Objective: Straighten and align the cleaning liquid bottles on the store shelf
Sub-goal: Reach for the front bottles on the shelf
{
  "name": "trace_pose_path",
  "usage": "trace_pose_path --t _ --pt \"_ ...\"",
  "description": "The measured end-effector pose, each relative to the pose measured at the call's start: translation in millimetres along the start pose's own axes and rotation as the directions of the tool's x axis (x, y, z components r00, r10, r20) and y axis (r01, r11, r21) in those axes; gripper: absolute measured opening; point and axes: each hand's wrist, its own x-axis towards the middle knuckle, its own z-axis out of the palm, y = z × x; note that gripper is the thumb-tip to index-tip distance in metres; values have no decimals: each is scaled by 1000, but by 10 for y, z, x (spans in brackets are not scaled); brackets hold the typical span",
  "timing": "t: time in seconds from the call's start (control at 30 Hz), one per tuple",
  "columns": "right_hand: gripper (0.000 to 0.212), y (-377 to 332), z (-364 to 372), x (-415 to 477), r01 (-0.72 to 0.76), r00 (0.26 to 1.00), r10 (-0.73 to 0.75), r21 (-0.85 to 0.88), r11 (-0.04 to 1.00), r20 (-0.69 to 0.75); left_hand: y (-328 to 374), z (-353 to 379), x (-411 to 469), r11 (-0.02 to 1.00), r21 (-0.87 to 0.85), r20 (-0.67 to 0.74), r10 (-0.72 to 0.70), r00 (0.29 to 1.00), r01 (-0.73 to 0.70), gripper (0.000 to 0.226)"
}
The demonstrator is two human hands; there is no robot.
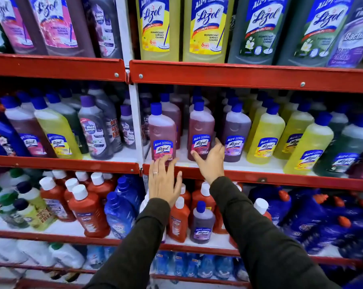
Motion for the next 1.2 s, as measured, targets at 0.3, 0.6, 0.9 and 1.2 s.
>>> trace_pose_path --t 0.3,0.6,0.9,1.2 --pt "95 -225 257 220 -171 985 171 2 985 -29 -205 113 21 995 70 70 65 995 -70 33" --pt "88 -180 262 181 -156 988 155 -76 985 -29 -278 151 10 994 63 106 79 991 -85 36" --pt "88 -139 184 -87 -96 995 94 -120 988 -24 -220 147 15 995 72 78 57 995 -62 31" --pt "89 -182 126 -212 -84 996 84 -135 987 -5 -198 130 37 994 101 121 27 992 -39 33"
